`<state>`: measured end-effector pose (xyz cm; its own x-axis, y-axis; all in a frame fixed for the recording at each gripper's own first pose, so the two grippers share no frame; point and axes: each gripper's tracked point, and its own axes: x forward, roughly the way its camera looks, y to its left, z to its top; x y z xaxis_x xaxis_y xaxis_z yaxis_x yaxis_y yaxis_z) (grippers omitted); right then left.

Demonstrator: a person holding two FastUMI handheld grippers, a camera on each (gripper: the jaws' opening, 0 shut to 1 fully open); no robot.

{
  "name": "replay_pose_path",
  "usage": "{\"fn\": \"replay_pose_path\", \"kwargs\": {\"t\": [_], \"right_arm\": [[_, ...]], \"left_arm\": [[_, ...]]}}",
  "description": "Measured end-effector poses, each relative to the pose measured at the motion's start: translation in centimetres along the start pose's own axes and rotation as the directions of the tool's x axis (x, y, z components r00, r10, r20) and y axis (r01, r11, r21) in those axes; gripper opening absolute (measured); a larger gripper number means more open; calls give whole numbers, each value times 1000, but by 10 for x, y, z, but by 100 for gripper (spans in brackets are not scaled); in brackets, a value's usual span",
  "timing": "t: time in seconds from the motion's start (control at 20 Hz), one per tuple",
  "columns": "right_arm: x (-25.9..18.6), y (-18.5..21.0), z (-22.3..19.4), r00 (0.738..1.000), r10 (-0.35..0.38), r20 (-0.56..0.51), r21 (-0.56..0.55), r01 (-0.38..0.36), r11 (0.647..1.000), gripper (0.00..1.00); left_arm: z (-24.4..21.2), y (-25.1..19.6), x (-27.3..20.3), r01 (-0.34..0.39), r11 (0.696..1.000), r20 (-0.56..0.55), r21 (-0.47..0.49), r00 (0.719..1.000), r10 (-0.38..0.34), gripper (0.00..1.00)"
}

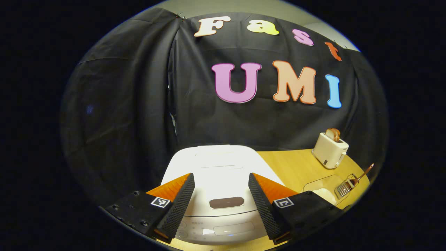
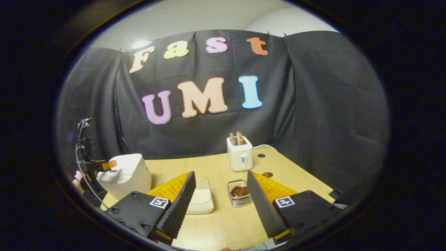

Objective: Close the left gripper, press the button to open the rice cooker; take a wooden spoon from the chopstick holder with the right hand, scoop a spoonful of rice and pour it into the rice cooker, then put the wooden spoon back into the chopstick holder.

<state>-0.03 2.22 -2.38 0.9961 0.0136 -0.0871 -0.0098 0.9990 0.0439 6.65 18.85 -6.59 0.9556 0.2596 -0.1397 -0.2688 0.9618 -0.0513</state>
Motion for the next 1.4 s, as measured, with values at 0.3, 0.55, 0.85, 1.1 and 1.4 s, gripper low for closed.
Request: {"fn": "replay_pose_path", "kwargs": {"t": [0.3,0.55,0.85,1.1,1.4], "right_arm": [[4,17,19,998,50,49,-8,-50,999,92],[6,12,23,997,53,52,-2,-53,999,95],[2,-4,21,998,25,50,-1,-25,1000,96],[-1,-14,18,999,4,40,8,-4,1000,96],[-1,-16,19,999,-11,42,6,10,1000,92]], "left_arm": [[36,-39,-42,62,996,87,-60,995,-57,94],[31,-69,-71,112,990,73,-81,992,-107,93],[3,-90,-91,165,978,4,-130,986,-166,94],[-9,-82,-89,131,981,-35,-144,990,-137,94],[-15,-77,-83,108,977,-60,-186,991,-121,94]]}}
